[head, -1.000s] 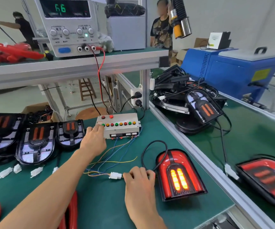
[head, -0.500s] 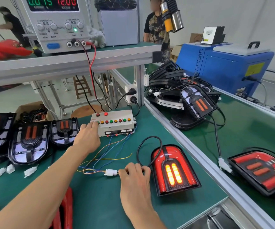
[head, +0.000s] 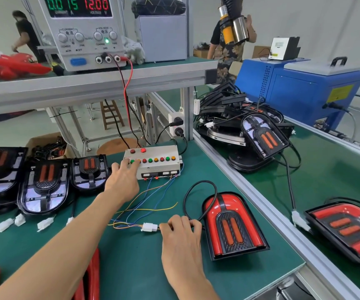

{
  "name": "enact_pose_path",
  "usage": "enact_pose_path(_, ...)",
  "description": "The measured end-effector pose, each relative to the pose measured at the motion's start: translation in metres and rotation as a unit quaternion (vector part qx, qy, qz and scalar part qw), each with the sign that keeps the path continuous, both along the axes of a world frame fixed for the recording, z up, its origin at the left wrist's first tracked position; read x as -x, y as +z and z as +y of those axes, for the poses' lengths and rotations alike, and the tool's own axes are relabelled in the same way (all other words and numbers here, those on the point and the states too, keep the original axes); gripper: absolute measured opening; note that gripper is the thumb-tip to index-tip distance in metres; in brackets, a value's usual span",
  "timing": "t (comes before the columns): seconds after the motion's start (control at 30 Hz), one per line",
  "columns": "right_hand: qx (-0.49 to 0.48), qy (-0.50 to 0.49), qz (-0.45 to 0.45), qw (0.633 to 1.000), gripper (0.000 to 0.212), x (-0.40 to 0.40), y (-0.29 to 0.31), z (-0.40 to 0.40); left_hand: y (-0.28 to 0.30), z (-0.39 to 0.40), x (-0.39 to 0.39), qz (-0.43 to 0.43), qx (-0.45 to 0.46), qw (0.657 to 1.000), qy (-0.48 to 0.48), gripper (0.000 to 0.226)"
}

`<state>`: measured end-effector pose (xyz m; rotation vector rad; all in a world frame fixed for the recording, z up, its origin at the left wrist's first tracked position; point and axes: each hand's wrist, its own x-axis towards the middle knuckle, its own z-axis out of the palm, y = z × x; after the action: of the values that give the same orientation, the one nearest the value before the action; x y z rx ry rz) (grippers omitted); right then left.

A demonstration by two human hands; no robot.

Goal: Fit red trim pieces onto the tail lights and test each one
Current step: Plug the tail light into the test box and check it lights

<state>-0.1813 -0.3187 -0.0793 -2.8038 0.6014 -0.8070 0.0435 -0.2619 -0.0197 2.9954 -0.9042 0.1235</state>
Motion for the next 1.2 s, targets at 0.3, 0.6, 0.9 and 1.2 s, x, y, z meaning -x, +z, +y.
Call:
enact_pose_path(0.3,-0.002,-0.001,0.009,1.0,0.034,-0.001,0.001,0.0,-0.001,-0.003,-0.006,0.027,0.016,0.999,0.019,0.071)
enact_pose_path(0.6,0.005,0.007,0.006,1.0,0.032,-0.001,-0.002,-0.001,0.0,-0.006,-0.013,0.042,0.04,0.998,0.031,0.071)
enact_pose_path(0.9,-0.018,0.006,0.03,0.999,0.036,-0.002,0.0,-0.001,0.003,-0.009,-0.013,0.052,0.053,0.996,0.041,0.07)
enact_pose_path(1.2,0.007,0.003,0.006,1.0,0.029,0.0,0.0,-0.001,0.002,-0.022,0.005,-0.021,0.135,0.99,-0.042,0.057)
